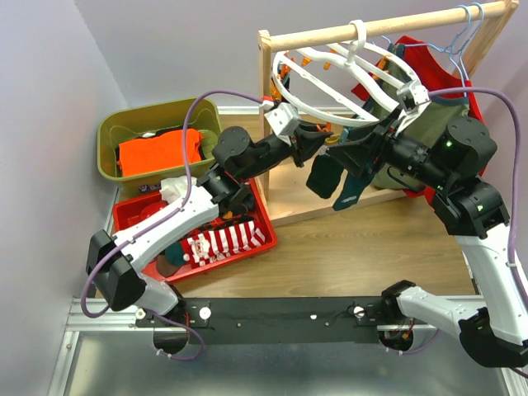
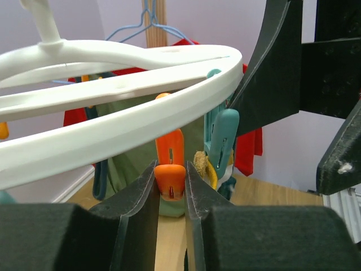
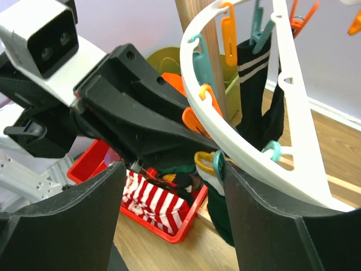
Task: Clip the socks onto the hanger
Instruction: Open the clamp at the hanger.
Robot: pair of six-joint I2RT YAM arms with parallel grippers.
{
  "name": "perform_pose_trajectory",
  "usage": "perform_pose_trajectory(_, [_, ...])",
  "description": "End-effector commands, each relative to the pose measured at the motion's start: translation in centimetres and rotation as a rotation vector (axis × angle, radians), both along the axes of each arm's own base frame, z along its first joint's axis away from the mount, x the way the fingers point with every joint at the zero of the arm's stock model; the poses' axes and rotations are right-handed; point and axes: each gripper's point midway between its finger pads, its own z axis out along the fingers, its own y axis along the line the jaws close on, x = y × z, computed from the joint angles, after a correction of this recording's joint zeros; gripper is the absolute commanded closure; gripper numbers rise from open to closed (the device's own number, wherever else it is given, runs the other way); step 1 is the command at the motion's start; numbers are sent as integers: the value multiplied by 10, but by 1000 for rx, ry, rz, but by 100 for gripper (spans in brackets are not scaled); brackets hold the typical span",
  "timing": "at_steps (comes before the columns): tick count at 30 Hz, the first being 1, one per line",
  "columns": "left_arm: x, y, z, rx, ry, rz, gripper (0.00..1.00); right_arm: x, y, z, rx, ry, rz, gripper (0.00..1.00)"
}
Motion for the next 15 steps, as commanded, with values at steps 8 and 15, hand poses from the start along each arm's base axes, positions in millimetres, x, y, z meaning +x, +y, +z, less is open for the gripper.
perform_pose_trajectory(8, [17, -1, -16, 103, 101, 176, 84, 17, -14, 10, 69, 20, -142, 27])
perform_pose_trajectory(15, [19, 9, -8, 110, 109, 225, 84, 12, -50, 22, 40, -56, -307, 27])
